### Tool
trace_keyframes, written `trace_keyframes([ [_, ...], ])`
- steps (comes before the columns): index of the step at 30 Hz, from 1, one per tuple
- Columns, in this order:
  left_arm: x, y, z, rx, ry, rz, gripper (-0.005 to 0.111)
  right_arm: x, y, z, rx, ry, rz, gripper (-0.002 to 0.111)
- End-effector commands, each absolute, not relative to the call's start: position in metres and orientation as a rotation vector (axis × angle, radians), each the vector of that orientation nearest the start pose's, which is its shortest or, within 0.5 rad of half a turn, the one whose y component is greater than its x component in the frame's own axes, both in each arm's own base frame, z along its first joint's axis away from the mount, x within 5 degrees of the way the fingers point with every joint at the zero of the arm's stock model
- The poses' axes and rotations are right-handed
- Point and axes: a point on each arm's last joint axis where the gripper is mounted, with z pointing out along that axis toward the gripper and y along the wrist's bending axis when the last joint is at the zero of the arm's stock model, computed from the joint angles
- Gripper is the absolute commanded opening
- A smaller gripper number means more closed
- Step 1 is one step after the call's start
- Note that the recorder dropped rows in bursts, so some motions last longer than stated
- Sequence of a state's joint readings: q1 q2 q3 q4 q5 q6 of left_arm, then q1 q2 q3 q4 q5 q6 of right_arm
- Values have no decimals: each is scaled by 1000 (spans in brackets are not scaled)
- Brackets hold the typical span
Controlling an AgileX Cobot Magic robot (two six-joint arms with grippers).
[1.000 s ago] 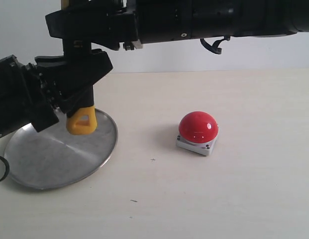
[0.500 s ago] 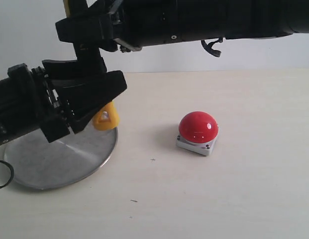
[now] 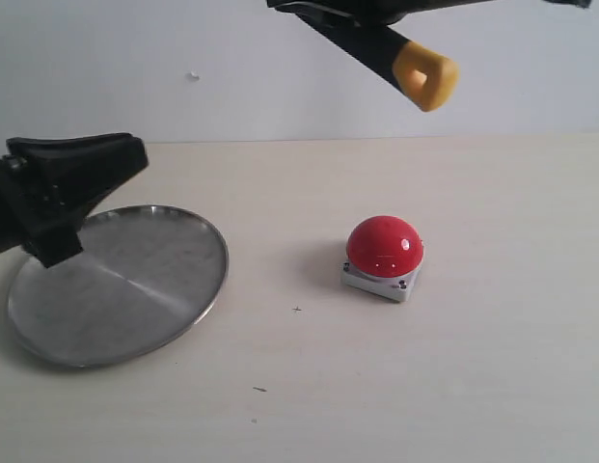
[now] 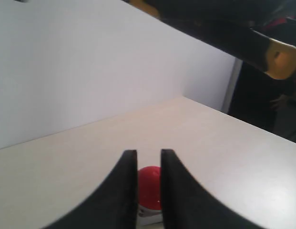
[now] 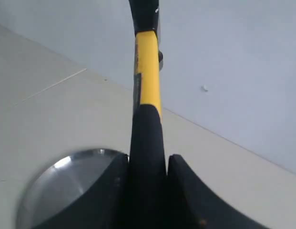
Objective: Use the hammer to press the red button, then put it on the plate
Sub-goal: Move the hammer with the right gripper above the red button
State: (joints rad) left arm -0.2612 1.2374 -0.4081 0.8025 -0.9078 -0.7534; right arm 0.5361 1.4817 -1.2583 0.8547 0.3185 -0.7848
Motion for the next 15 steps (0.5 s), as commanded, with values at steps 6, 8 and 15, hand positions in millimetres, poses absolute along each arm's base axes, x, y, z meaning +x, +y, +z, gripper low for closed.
trace_keyframes([
  [6,164,-40,240,239,1685,-439,0,228,133,358,-457,2008,361,0],
  [8,155,-32,235,185,1758,-351,0,211,122,342,-447,2036,347,0],
  [15,144,-27,230,153,1785,-299,0,190,111,268,-432,2097,371,0],
])
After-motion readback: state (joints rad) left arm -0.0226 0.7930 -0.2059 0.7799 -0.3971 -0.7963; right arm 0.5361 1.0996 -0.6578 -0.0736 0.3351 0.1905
